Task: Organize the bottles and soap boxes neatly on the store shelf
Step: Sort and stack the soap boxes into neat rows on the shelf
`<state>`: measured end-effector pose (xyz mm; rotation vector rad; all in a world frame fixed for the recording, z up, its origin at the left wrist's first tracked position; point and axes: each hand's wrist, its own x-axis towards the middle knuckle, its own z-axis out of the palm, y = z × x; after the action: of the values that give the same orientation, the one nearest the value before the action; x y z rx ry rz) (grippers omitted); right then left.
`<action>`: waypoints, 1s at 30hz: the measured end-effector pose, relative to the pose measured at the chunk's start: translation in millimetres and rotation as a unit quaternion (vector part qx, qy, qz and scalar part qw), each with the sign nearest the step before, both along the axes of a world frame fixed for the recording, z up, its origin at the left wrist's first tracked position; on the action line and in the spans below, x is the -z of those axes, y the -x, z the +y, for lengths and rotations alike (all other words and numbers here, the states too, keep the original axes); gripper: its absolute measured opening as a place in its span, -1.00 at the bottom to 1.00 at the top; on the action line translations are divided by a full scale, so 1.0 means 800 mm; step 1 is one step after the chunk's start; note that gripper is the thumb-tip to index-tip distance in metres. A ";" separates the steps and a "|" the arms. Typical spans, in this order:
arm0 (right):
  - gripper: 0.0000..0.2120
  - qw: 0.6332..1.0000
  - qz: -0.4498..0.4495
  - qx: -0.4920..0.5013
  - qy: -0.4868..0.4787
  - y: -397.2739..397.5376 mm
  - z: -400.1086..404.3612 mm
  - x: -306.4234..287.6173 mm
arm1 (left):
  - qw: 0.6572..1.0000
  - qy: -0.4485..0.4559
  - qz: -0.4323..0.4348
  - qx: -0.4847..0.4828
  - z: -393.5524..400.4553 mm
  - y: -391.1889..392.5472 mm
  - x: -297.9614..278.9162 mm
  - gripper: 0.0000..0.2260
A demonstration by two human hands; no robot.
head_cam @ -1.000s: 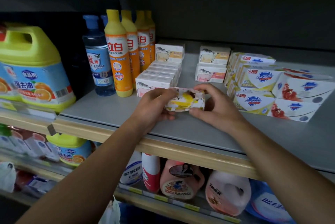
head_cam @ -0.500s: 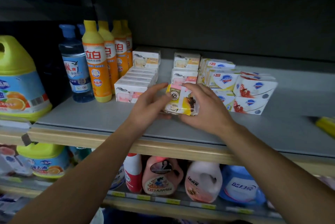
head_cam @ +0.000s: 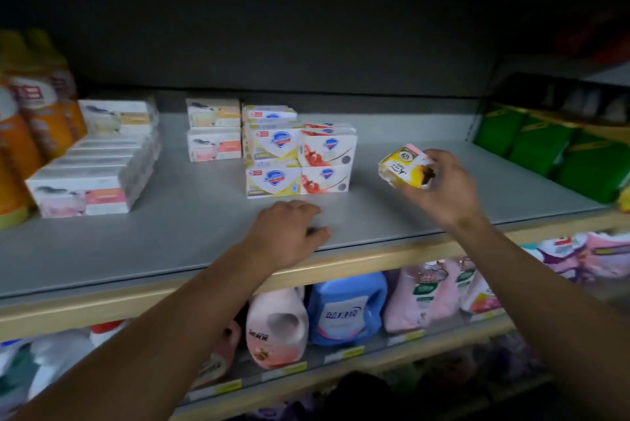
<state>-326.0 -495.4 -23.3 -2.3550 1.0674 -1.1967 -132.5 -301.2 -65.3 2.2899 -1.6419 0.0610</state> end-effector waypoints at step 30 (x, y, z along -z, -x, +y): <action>-0.45 0.984 0.131 -0.089 0.085 -0.060 0.035 -0.022 | 0.992 0.078 0.094 -0.015 0.035 -0.017 -0.008 -0.68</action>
<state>-278.2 -467.6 -5.8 -2.7339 0.8327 -0.9682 -119.1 -272.8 -59.2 2.1330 -1.4559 -0.0201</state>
